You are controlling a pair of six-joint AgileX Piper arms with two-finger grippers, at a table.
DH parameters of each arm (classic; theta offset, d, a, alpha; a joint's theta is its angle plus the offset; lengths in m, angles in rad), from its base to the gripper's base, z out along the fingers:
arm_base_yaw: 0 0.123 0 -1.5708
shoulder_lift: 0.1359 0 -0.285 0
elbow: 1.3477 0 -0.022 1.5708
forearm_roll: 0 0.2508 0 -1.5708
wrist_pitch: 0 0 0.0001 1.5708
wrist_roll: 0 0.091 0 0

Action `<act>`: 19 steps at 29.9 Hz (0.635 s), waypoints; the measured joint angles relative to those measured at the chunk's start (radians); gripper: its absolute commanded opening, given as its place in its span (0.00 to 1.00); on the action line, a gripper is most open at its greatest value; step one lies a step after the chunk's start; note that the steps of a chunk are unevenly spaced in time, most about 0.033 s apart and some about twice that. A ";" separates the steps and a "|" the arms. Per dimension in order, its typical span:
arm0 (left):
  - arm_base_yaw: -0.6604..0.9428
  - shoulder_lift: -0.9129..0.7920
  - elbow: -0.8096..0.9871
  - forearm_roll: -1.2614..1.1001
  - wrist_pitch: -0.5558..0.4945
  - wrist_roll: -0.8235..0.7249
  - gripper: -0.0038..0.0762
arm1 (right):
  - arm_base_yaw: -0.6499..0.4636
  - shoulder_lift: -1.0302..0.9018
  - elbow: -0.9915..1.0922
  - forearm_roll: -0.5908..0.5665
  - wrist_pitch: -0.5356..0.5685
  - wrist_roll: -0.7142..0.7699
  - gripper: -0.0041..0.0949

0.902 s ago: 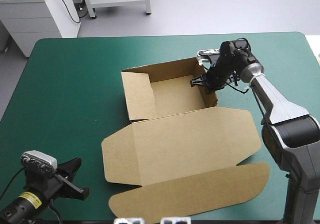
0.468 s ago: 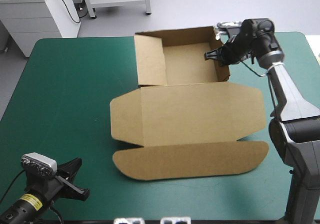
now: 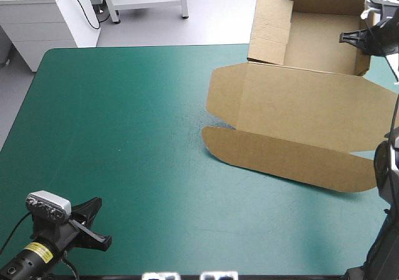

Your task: Fold the box

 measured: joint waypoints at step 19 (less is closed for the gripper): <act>0.000 0.000 0.000 0.000 0.000 0.000 0.04 | -0.113 0.209 0.017 -0.033 0.000 0.010 0.25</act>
